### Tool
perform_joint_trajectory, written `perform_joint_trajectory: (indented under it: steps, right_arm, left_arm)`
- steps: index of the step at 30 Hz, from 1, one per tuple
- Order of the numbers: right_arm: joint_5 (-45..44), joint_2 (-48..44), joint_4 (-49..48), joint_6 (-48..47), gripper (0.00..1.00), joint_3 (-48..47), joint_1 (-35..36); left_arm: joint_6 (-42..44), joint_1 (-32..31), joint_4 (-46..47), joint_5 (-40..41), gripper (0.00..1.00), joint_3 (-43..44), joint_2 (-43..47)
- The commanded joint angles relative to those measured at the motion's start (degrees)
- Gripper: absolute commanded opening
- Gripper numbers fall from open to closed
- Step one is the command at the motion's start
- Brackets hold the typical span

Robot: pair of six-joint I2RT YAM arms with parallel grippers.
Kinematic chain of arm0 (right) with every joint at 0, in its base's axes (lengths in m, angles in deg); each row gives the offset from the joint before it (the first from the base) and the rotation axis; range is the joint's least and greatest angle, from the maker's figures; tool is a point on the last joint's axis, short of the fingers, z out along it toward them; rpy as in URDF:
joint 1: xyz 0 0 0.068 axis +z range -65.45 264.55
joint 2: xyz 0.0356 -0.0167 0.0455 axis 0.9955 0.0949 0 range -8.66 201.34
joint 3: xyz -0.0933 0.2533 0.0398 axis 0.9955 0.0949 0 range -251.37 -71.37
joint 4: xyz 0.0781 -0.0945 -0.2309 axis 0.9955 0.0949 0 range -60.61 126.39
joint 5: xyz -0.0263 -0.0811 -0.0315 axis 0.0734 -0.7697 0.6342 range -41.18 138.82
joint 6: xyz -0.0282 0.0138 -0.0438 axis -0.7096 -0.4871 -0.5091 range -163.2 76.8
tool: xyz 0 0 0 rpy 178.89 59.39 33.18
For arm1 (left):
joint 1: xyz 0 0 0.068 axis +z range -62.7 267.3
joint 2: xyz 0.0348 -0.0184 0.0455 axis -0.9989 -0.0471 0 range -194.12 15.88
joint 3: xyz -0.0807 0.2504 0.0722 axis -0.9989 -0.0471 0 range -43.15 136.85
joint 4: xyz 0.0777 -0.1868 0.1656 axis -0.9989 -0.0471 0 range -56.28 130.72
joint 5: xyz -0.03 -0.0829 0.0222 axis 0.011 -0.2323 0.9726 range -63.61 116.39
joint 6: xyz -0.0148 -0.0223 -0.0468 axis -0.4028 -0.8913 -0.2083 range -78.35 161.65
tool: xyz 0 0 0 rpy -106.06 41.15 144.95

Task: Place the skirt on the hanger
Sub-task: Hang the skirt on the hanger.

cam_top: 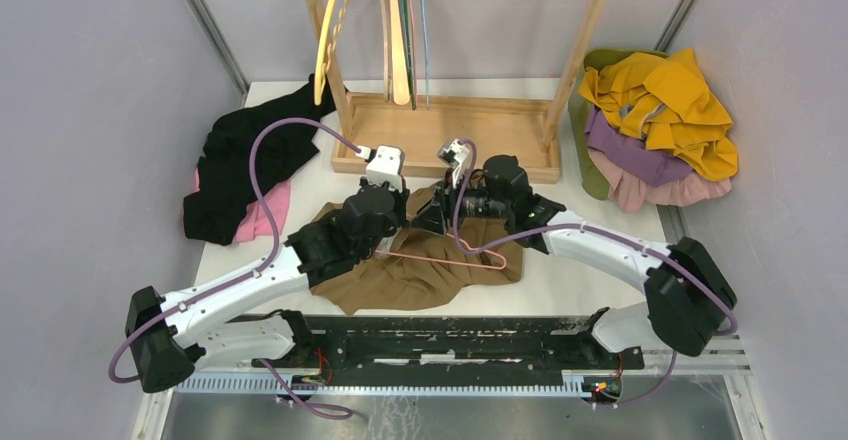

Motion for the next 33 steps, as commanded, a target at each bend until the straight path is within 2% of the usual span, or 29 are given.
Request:
perform_joint_trajectory:
  steps: [1,5,7,9,12,15,20,33]
  right_arm:
    - [-8.5,-7.8,10.0,-3.1,0.50,-2.8,-2.1]
    - [-15.2,-12.4,17.9,-2.8,0.51,-3.1,-6.6]
    - [-18.7,-13.1,22.0,-2.0,0.46,-3.9,-9.3]
    - [-21.3,-11.7,27.2,-1.3,0.36,-5.8,-12.1]
    - [-22.1,-7.8,32.1,-0.7,0.33,-8.5,-14.9]
    - [-21.8,-2.9,36.5,-1.4,0.36,-12.9,-15.4]
    - [-21.1,3.0,38.3,-1.8,0.42,-16.4,-15.3]
    - [-23.1,7.8,40.7,-2.0,0.50,-20.2,-15.2]
  left_arm:
    - [4.0,0.1,0.6,4.1,0.03,0.9,0.4]
    - [4.7,0.1,1.9,5.5,0.03,0.5,0.1]
    - [4.8,0.2,2.2,7.1,0.03,0.6,-0.4]
    - [4.8,0.2,2.9,9.3,0.03,0.6,-0.7]
    - [5.2,0.2,3.5,12.6,0.03,1.1,-1.7]
    - [6.3,0.3,4.1,13.7,0.03,1.4,-2.5]
    - [7.1,0.5,5.5,13.4,0.03,1.0,-3.0]
    - [8.0,1.7,7.6,11.1,0.03,0.0,-4.0]
